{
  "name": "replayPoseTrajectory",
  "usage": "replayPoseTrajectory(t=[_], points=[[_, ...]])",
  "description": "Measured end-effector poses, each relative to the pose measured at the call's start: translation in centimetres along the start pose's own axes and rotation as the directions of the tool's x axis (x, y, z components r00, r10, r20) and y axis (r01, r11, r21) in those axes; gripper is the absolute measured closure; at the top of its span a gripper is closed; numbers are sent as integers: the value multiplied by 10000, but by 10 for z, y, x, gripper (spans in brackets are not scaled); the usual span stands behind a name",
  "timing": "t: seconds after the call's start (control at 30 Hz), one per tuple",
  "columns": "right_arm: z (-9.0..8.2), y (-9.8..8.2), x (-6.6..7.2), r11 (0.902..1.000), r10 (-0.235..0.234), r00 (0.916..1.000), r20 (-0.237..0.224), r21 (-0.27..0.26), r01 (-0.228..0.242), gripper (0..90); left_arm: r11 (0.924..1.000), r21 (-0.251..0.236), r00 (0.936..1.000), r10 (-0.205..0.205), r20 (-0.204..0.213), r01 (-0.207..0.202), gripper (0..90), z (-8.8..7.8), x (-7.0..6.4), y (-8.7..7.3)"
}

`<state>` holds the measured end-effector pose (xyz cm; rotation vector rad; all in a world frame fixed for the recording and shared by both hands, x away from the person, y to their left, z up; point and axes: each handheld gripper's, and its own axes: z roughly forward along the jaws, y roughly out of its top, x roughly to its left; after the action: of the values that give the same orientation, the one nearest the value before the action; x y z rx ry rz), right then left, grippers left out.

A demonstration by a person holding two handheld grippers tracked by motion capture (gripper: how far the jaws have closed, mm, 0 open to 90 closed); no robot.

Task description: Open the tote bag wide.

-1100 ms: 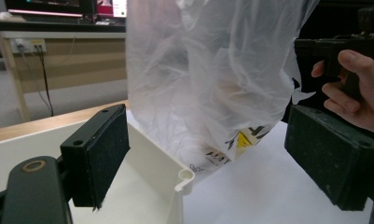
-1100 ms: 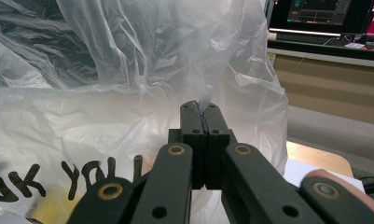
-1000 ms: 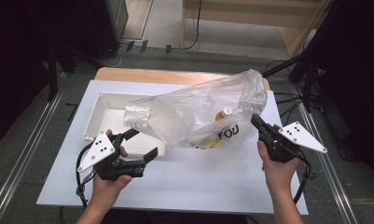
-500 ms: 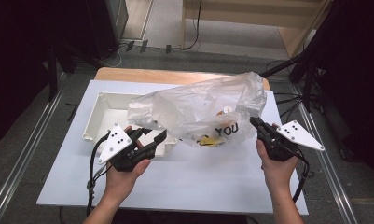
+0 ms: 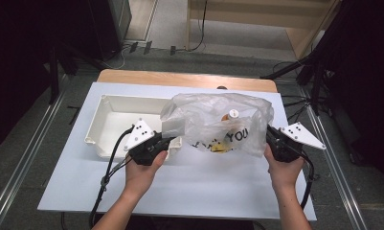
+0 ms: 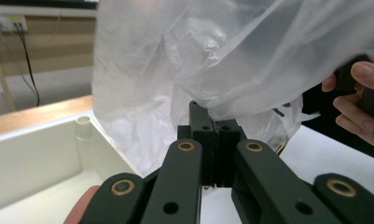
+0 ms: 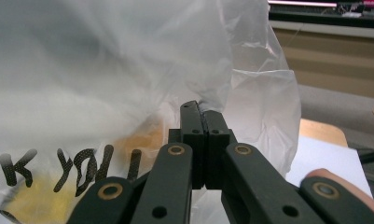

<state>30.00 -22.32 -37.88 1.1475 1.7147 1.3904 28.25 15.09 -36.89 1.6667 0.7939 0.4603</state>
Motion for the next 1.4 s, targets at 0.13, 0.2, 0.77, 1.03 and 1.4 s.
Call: replayPoseTrajectory(t=[0.13,0.2,0.77,1.03,1.4], points=[[7,-7,-6,9995,97,9999,126,302,-101,900,9986,271,9989,-457,-84,459,900,13,5,-7],[10,-11,-9,9990,183,9996,221,412,-192,900,9971,397,9979,-643,-91,646,900,19,7,-11],[-3,-26,-23,9963,626,9968,500,562,-653,573,9904,784,9933,-1112,-321,1134,900,47,9,-22],[-34,-16,-29,9979,643,9945,830,-51,-641,521,9913,773,9941,-1042,-315,1064,900,51,5,-17],[-62,23,-8,9920,386,9991,-173,-1197,-404,450,9922,780,9949,-953,-333,976,900,58,0,-14]])
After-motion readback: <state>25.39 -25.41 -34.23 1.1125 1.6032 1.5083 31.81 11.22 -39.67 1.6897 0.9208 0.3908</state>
